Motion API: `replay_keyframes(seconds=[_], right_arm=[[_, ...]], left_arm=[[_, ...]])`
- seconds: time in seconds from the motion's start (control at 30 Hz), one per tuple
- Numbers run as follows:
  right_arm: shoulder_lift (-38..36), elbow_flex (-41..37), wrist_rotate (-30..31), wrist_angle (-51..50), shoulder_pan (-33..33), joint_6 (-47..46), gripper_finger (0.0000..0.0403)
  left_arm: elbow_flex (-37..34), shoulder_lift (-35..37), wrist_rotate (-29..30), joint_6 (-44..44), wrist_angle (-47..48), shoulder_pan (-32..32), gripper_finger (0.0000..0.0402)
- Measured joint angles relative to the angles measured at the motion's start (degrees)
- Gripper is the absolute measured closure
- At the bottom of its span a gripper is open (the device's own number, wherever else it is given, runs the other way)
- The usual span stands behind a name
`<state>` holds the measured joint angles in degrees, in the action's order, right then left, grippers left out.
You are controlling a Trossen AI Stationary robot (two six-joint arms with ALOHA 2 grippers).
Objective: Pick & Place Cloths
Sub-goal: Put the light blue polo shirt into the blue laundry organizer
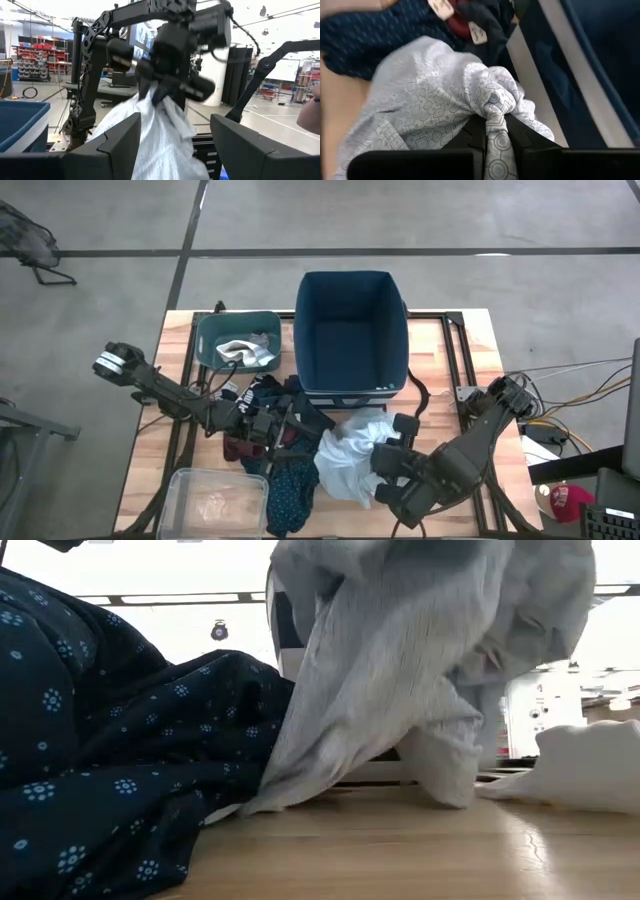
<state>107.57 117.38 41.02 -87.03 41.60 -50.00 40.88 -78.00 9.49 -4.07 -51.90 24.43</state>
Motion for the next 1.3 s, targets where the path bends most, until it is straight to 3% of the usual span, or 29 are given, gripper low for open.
replay_keyframes(seconds=[0.4, 1.07, 1.3], right_arm=[[-2.59, 17.31, 7.51, -3.03, 0.00, 3.51, 0.0384], [-16.35, 17.35, 36.82, 1.07, -1.65, 11.43, 0.0382], [-17.27, 17.35, 39.03, 3.63, -5.14, 12.62, 0.0381]], left_arm=[[0.00, 0.00, -0.01, 0.43, -0.13, 0.00, 0.0158], [0.00, 0.00, -0.01, 0.45, -0.14, -0.02, 0.0158], [0.00, 0.00, -0.01, 0.45, -0.15, 0.00, 0.0158]])
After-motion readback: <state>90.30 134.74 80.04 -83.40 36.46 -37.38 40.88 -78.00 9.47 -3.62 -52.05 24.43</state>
